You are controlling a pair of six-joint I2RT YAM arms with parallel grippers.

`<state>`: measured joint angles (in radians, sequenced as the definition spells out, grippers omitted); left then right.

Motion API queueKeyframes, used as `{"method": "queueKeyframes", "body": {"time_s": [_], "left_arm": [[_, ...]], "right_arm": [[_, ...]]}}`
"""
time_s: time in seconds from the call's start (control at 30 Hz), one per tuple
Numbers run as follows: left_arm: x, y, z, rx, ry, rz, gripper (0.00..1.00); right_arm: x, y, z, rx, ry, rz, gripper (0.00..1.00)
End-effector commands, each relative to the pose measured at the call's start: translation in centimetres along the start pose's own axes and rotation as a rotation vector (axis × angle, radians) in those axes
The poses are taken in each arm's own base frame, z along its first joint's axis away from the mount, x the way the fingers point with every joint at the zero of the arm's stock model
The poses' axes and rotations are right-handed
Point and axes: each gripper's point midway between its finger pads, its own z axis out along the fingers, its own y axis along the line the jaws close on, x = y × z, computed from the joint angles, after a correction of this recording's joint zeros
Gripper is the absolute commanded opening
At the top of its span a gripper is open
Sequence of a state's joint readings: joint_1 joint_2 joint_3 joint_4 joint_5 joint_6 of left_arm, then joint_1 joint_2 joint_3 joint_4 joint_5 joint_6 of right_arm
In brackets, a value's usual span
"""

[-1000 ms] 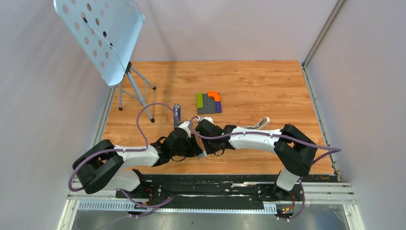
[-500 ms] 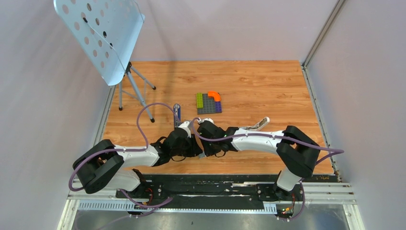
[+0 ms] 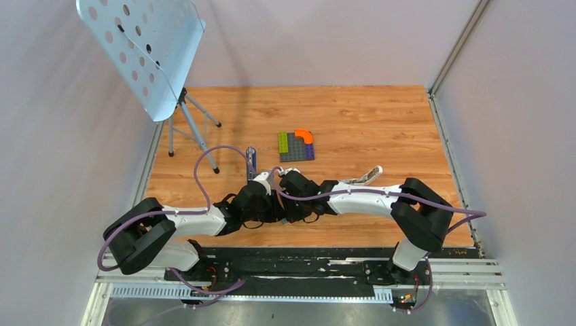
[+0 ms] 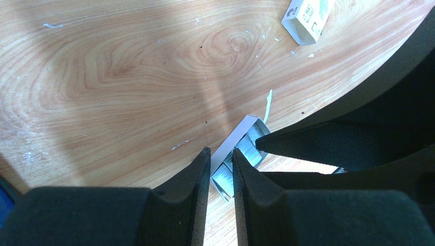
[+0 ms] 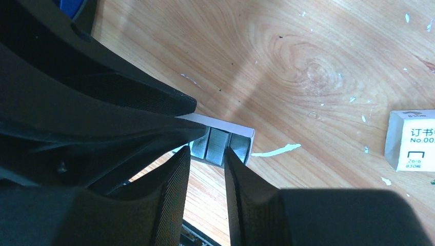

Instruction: Load the staples into the stapler

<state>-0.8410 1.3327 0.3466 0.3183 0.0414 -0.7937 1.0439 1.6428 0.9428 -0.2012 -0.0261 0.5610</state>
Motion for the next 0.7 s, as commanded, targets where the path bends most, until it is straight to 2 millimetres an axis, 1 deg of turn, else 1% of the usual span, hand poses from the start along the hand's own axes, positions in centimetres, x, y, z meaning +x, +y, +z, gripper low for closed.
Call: {"method": "queueKeyframes", "body": {"time_s": [0.0, 0.17, 0.43, 0.5, 0.67], "left_arm": [[2.4, 3.3, -0.2, -0.111, 0.075, 0.019, 0.23], [2.4, 3.2, -0.2, -0.112, 0.075, 0.020, 0.23], [2.5, 3.3, -0.2, -0.113, 0.077, 0.020, 0.23], [2.5, 3.3, -0.1, -0.114, 0.079, 0.021, 0.23], [2.6, 3.3, -0.1, -0.111, 0.082, 0.019, 0.23]], "right_arm": [[0.7, -0.8, 0.7, 0.016, 0.030, 0.006, 0.35], [0.8, -0.9, 0.8, 0.021, 0.033, 0.002, 0.38], [0.6, -0.6, 1.0, 0.006, 0.027, 0.002, 0.38], [0.3, -0.4, 0.9, -0.003, 0.013, 0.003, 0.38], [-0.7, -0.1, -0.2, -0.025, -0.044, 0.004, 0.37]]}}
